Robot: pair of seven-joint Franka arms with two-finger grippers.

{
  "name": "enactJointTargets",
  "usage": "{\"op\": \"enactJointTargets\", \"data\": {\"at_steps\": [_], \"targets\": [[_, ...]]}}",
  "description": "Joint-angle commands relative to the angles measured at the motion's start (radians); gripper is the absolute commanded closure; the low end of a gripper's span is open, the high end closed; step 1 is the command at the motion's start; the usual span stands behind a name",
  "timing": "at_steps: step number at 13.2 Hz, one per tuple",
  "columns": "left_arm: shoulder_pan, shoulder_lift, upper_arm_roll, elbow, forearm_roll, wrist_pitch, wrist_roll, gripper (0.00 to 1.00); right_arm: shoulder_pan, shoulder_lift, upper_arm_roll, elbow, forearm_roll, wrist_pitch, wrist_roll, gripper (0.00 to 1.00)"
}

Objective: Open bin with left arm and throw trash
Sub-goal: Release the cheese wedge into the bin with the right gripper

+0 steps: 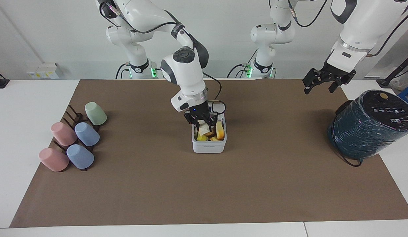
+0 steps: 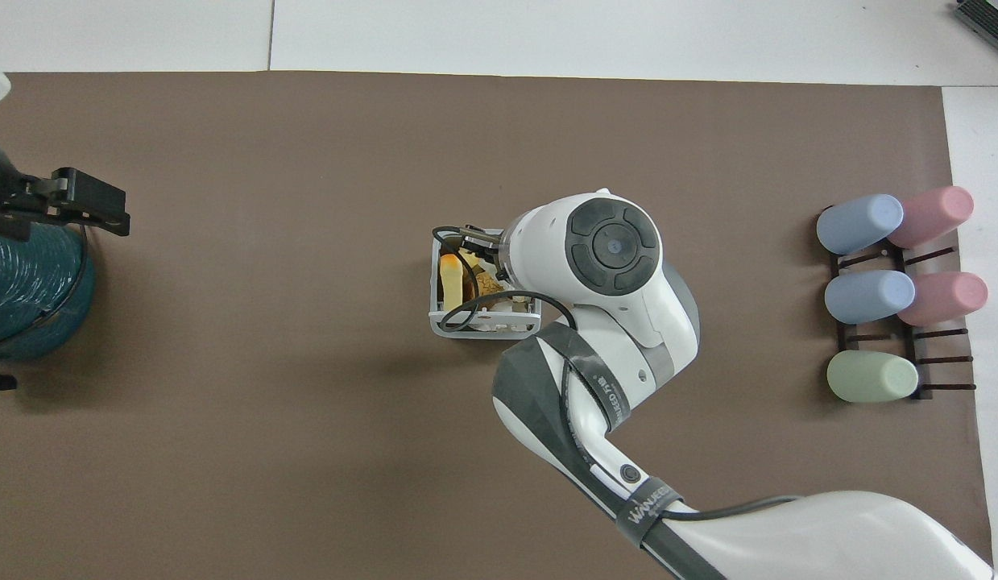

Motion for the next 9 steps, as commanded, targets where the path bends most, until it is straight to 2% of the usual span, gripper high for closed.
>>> {"op": "enactJointTargets", "data": {"at_steps": [1, 5, 7, 9], "targets": [[-0.007, -0.022, 0.003, -0.037, 0.02, 0.033, 0.012, 0.0, -0.016, -0.012, 0.003, 0.002, 0.018, 0.012, 0.006, 0.0], [-0.002, -0.052, 0.003, -0.104, 0.02, 0.094, 0.014, 0.0, -0.039, -0.046, 0.0, 0.002, 0.005, 0.007, -0.003, 0.0], [0.002, -0.068, 0.003, -0.146, 0.02, 0.127, 0.014, 0.0, -0.087, -0.063, 0.0, 0.003, -0.001, 0.012, -0.056, 0.0], [0.002, -0.072, 0.004, -0.147, 0.02, 0.128, 0.014, 0.0, -0.148, -0.116, -0.002, -0.004, -0.001, -0.016, -0.141, 0.0]]}}
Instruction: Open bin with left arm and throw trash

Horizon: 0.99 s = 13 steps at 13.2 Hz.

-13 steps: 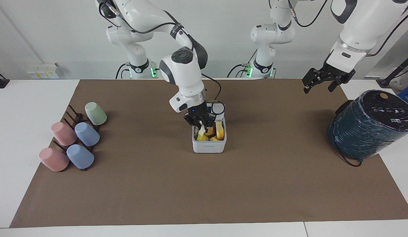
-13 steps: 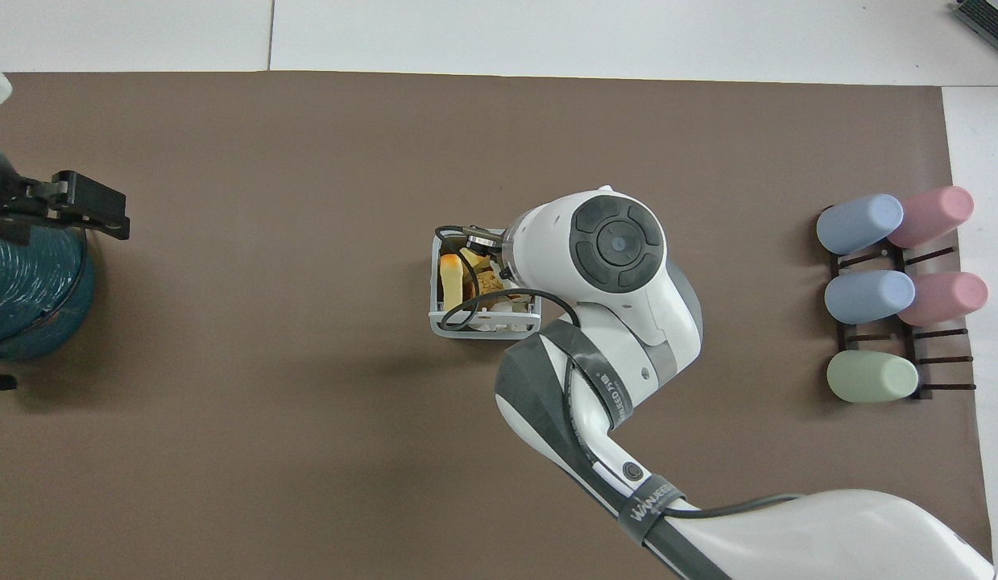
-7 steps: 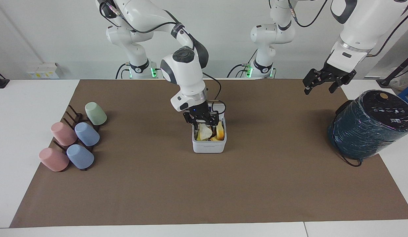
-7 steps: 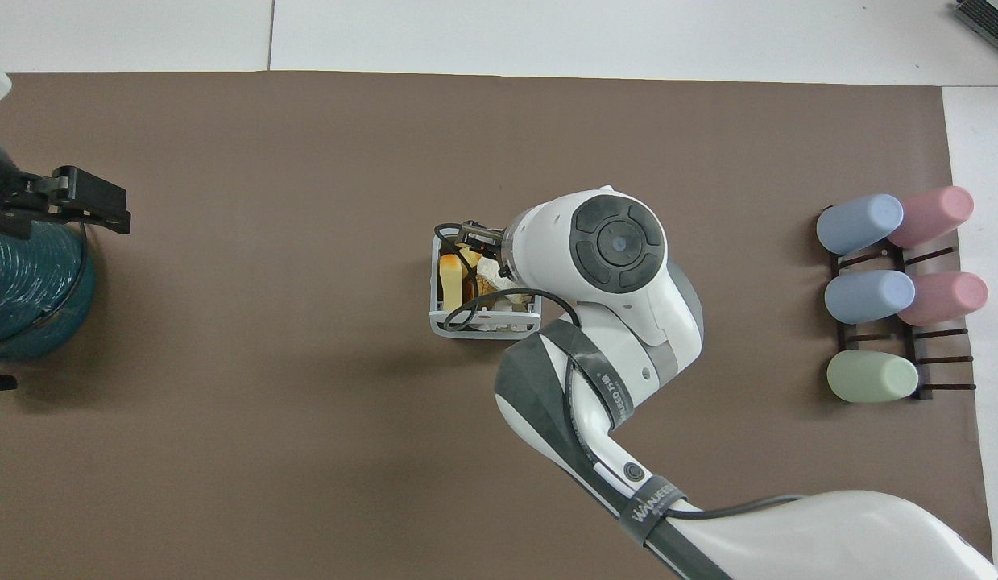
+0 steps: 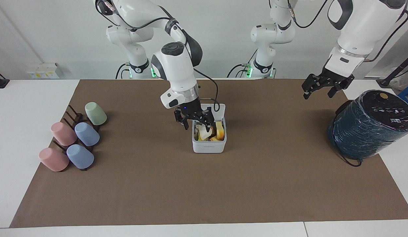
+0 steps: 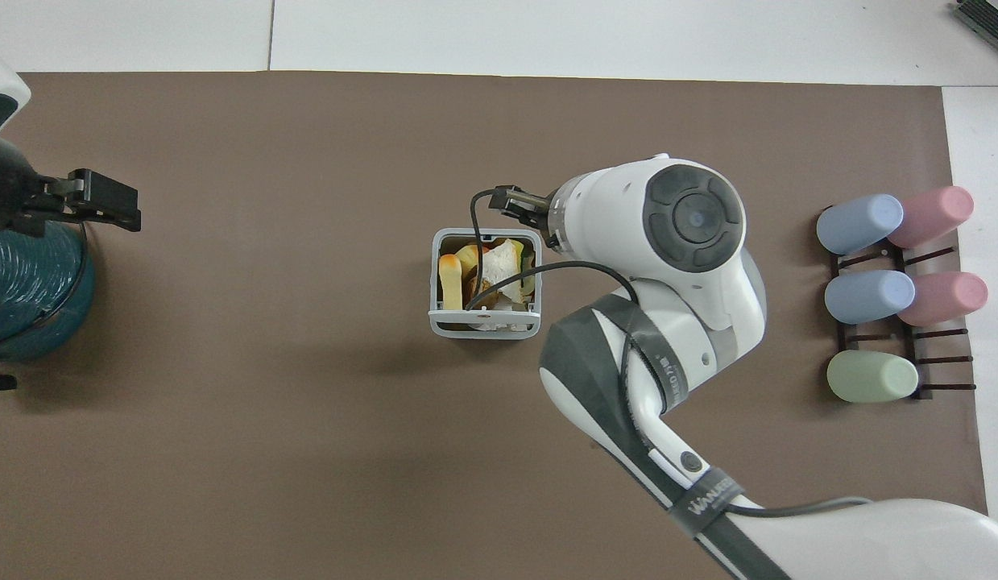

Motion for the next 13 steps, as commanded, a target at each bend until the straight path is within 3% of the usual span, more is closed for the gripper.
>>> {"op": "enactJointTargets", "data": {"at_steps": [1, 7, 12, 13], "targets": [[0.003, -0.048, 0.002, -0.061, 0.018, 0.032, 0.013, 0.0, -0.09, -0.083, 0.008, -0.02, 0.002, -0.052, -0.107, 0.0], [0.005, -0.059, 0.0, -0.085, 0.018, 0.052, 0.013, 0.0, -0.26, -0.256, -0.004, -0.012, 0.003, -0.317, -0.404, 0.0], [0.005, -0.059, 0.0, -0.085, 0.018, 0.049, 0.011, 0.0, -0.233, -0.289, -0.16, 0.04, 0.006, -0.547, -0.56, 0.0], [0.005, -0.059, 0.002, -0.085, 0.018, 0.05, 0.011, 0.0, -0.178, -0.286, -0.235, 0.078, 0.005, -0.607, -0.59, 0.0]]}}
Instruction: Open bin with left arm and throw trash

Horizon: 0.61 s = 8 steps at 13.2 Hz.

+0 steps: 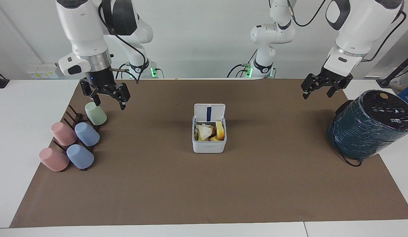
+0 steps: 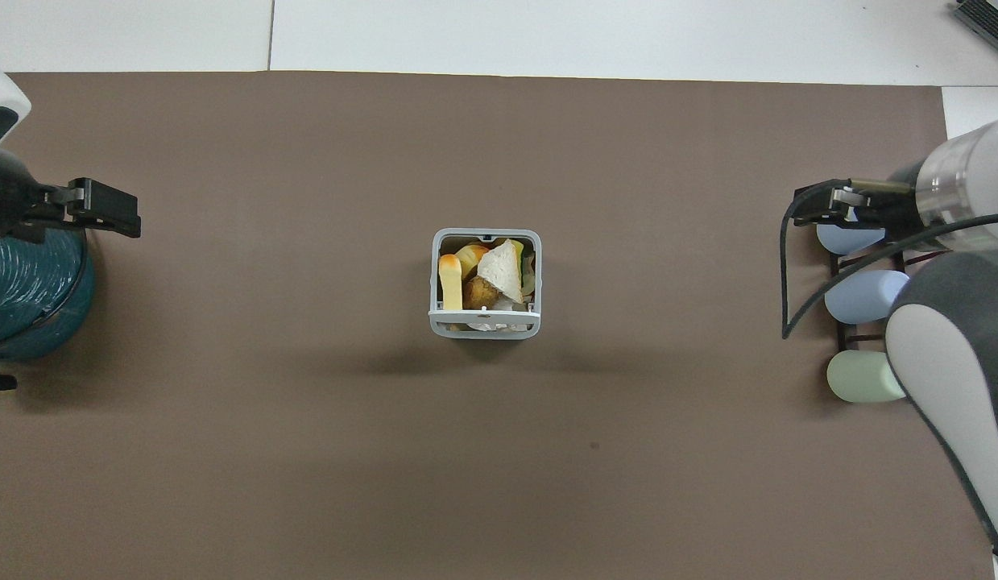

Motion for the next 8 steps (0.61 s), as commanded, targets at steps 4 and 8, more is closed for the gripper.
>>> {"op": "enactJointTargets", "data": {"at_steps": [4, 8], "targets": [[0.006, -0.034, -0.002, -0.044, 0.018, 0.026, 0.013, 0.0, 0.093, 0.006, -0.18, 0.093, 0.02, -0.162, -0.181, 0.0], [0.007, -0.034, 0.0, -0.049, 0.018, 0.031, 0.013, 0.0, 0.093, -0.002, -0.179, 0.101, 0.022, -0.211, -0.184, 0.0]]}}
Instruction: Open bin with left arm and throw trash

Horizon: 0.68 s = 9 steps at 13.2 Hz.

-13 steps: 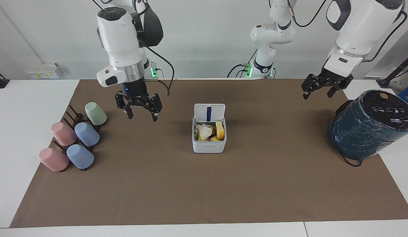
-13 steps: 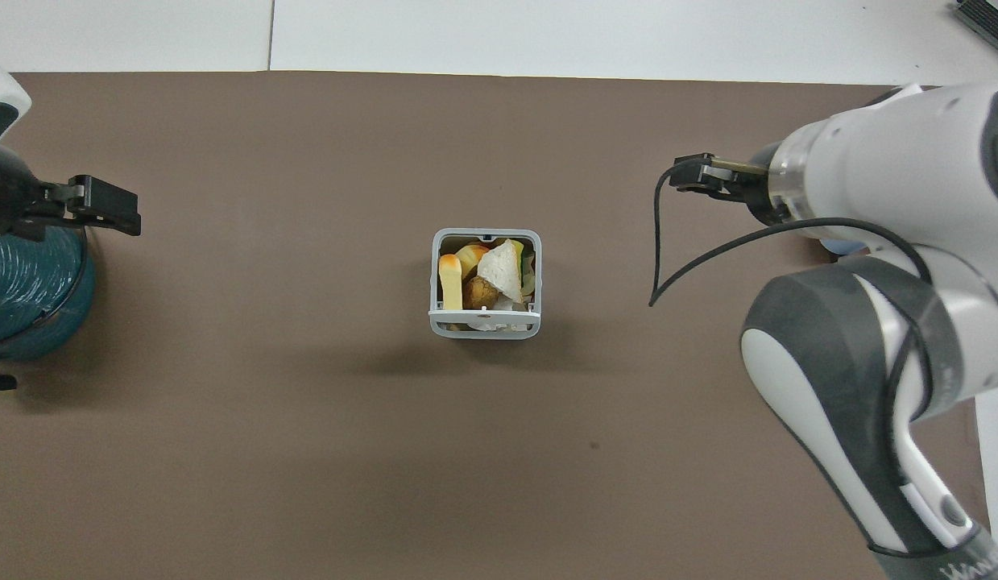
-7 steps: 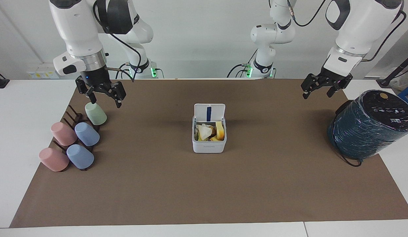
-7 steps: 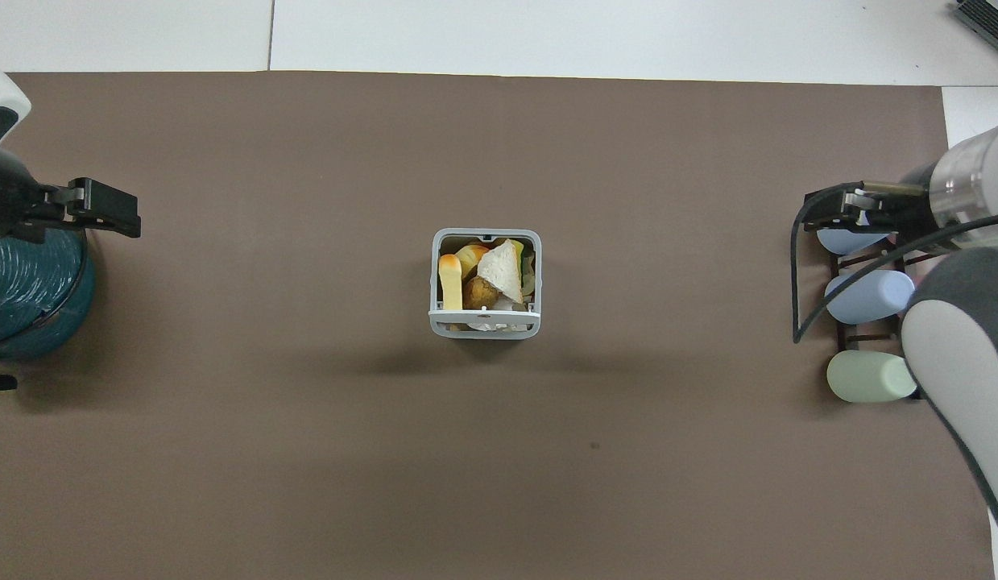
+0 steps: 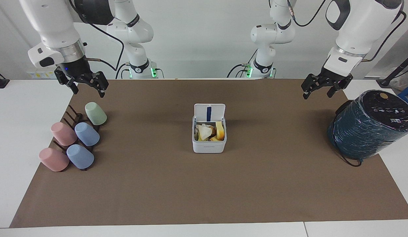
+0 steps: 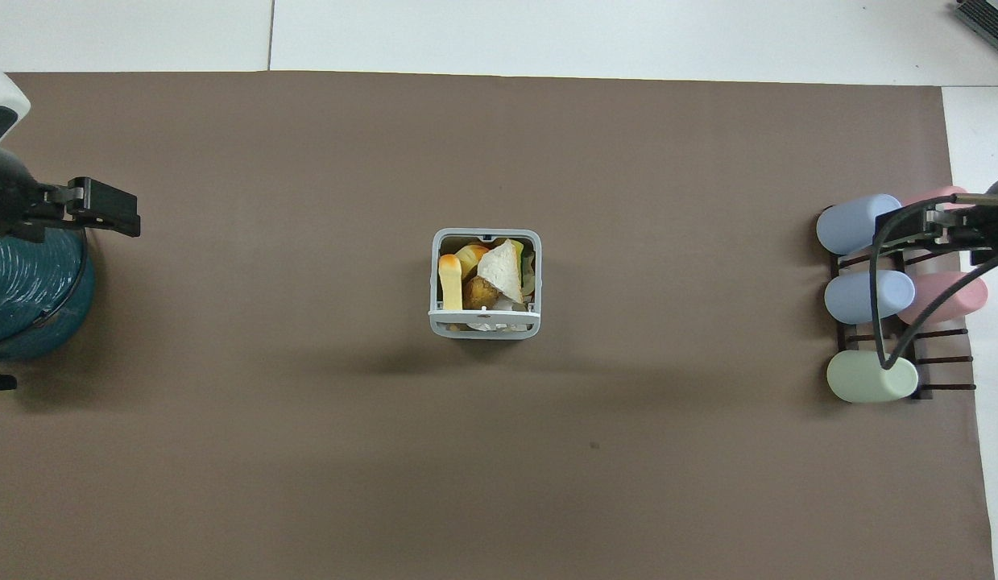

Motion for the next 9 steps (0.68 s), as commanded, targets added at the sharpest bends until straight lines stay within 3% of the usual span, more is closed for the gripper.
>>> {"op": "enactJointTargets", "data": {"at_steps": [1, 9], "targets": [[0.007, -0.034, -0.001, -0.047, 0.018, 0.029, 0.013, 0.0, 0.001, -0.001, 0.007, 0.014, 0.02, -0.024, -0.028, 0.0], [0.008, -0.034, -0.001, -0.047, 0.018, 0.036, 0.015, 0.0, 0.003, -0.004, 0.013, 0.0, 0.109, -0.01, -0.038, 0.0]]}}
